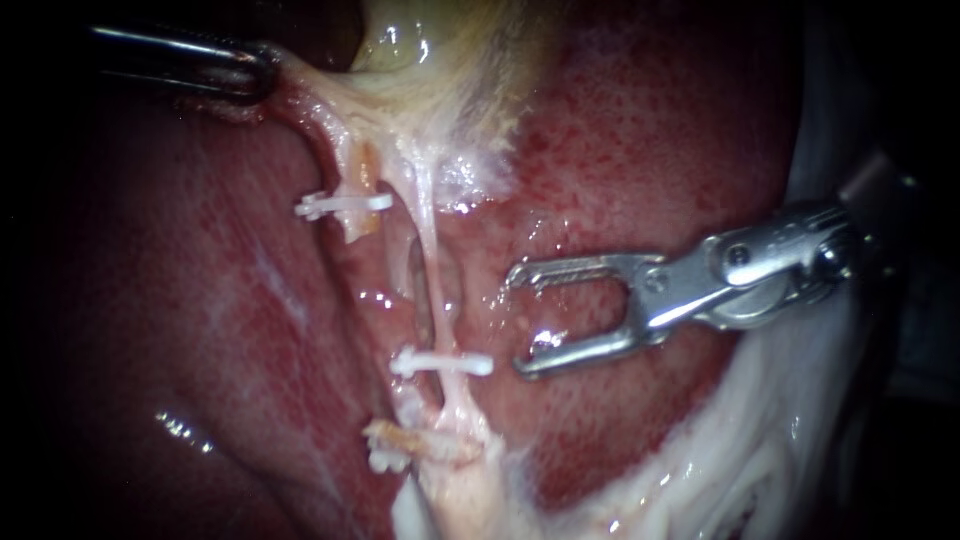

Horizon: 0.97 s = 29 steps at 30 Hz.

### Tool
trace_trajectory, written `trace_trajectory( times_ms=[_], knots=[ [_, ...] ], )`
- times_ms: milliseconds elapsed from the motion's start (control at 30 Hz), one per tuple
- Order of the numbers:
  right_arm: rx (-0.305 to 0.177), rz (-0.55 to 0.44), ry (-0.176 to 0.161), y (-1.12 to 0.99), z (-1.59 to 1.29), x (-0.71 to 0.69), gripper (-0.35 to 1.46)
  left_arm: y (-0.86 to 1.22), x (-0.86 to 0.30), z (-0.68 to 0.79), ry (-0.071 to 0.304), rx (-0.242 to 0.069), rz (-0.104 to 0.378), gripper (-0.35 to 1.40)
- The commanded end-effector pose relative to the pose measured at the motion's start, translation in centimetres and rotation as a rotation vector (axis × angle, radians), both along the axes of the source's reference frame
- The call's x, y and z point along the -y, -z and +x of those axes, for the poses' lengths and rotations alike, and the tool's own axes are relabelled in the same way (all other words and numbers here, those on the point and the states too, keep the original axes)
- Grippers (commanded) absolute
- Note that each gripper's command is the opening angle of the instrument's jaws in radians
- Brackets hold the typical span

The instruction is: Going back first clip right tube

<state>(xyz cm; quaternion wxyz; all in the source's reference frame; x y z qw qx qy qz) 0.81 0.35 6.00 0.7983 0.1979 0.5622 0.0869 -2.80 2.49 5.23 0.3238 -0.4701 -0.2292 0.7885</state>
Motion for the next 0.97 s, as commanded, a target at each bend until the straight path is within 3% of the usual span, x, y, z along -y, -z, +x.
trace_trajectory(
  times_ms=[33,300,533,967],
  knots=[
    [0.004,0.001,-0.005,0.01,-0.03,0.01,0.5,-0.01,0.01,-0.01,0.001,-0.001,0.0,-0.35],
    [0.019,-0.005,-0.023,0.06,-0.19,0.06,0.5,-0.26,0.15,-0.16,0.005,-0.004,-0.014,-0.35],
    [0.02,-0.01,-0.025,0.1,-0.23,0.07,0.5,-0.64,0.26,-0.4,-0.028,-0.015,-0.001,-0.35],
    [0.02,-0.015,-0.025,0.16,-0.22,0.09,0.5,-0.65,0.26,-0.43,-0.033,-0.012,0.0,-0.35]
  ],
)
